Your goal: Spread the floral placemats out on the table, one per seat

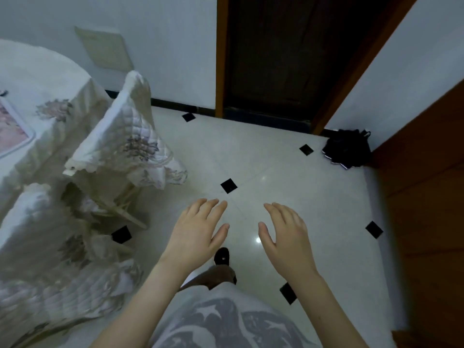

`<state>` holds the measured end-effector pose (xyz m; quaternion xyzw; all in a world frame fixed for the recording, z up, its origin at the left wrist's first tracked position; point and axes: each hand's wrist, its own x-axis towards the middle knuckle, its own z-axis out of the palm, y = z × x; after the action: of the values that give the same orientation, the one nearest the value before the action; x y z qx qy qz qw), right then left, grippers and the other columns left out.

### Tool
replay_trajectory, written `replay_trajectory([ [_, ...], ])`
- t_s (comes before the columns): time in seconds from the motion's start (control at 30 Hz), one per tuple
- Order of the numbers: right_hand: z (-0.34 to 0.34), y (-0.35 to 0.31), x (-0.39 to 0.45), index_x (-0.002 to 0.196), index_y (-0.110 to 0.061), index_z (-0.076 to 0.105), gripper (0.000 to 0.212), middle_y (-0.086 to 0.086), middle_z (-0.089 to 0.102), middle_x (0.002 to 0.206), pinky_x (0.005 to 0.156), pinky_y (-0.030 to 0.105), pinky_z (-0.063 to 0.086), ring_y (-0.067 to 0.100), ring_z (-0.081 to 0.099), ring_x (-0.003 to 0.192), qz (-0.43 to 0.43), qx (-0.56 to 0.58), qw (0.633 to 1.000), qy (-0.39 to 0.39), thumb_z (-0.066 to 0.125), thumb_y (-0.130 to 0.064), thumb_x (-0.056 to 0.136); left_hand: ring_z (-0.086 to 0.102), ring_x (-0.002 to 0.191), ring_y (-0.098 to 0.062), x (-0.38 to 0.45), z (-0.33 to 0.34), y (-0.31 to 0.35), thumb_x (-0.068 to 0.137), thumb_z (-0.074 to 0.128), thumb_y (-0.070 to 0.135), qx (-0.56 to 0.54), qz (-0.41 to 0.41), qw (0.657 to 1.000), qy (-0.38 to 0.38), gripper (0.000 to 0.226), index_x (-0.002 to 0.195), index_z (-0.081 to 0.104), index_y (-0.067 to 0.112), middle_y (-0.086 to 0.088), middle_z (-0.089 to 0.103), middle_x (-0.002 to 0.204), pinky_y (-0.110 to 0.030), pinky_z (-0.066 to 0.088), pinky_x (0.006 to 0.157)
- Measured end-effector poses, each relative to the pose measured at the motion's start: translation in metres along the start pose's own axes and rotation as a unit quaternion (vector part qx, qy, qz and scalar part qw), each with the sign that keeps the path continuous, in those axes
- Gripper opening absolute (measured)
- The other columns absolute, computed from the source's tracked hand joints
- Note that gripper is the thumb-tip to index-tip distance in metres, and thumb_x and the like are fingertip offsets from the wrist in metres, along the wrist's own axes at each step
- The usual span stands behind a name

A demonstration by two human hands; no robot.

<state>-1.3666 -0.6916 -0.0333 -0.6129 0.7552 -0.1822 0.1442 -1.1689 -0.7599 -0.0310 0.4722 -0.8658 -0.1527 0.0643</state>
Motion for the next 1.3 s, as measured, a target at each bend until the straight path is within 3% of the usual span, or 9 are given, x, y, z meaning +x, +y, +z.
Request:
replay_trajectory([
  [0.37, -0.043, -0.005, 0.239, 0.13, -0.02, 0.048, 0.042, -0.001, 0.056, 0.129, 0.107, 0.037, 0.036, 0.016, 0.048, 0.121, -0.056, -0.011, 0.998, 0.03, 0.041, -0.038, 0.092, 0.047, 0.124, -0.026, 0.215, -0.081, -0.056, 0.091, 0.032, 0.046, 0.004, -0.018, 0.996, 0.087, 0.053, 0.134, 0.046, 0.017, -0.003, 0.055, 0.133, -0.039, 0.041, 0.097],
  [0.6, -0.028, 0.009, 0.378, 0.132, -0.02, 0.047, 0.044, 0.001, 0.054, 0.132, 0.108, 0.041, 0.036, 0.018, 0.046, 0.123, -0.1, -0.002, 0.995, -0.019, 0.039, -0.039, 0.093, 0.047, 0.124, -0.026, 0.32, -0.065, -0.087, 0.092, 0.031, 0.046, 0.002, -0.083, 0.995, 0.062, 0.053, 0.135, 0.045, 0.018, -0.003, 0.055, 0.133, -0.039, 0.04, 0.101],
  [0.83, -0.035, 0.021, 0.55, 0.135, -0.021, 0.043, 0.044, 0.0, 0.051, 0.135, 0.109, 0.035, 0.031, 0.016, 0.042, 0.125, -0.168, -0.01, 0.982, -0.082, 0.041, -0.037, 0.094, 0.048, 0.124, -0.025, 0.45, -0.083, -0.113, 0.092, 0.032, 0.047, 0.008, -0.17, 0.982, 0.086, 0.053, 0.135, 0.045, 0.018, -0.002, 0.057, 0.132, -0.039, 0.041, 0.101],
  [1.07, -0.04, -0.02, 0.7, 0.133, -0.022, 0.043, 0.044, -0.002, 0.052, 0.134, 0.11, 0.036, 0.03, 0.014, 0.041, 0.126, -0.28, -0.005, 0.954, -0.109, 0.038, -0.04, 0.094, 0.045, 0.125, -0.022, 0.541, -0.129, -0.158, 0.093, 0.035, 0.046, 0.011, -0.274, 0.951, 0.145, 0.051, 0.136, 0.044, 0.019, 0.001, 0.054, 0.134, -0.038, 0.039, 0.103],
  [1.3, 0.016, -0.086, 0.785, 0.132, -0.023, 0.044, 0.044, -0.003, 0.052, 0.134, 0.108, 0.034, 0.031, 0.015, 0.042, 0.126, -0.359, 0.003, 0.919, -0.165, 0.036, -0.041, 0.093, 0.048, 0.121, -0.024, 0.575, -0.139, -0.227, 0.092, 0.04, 0.043, 0.0, -0.357, 0.921, 0.154, 0.05, 0.134, 0.047, 0.016, -0.002, 0.057, 0.13, -0.039, 0.042, 0.099],
])
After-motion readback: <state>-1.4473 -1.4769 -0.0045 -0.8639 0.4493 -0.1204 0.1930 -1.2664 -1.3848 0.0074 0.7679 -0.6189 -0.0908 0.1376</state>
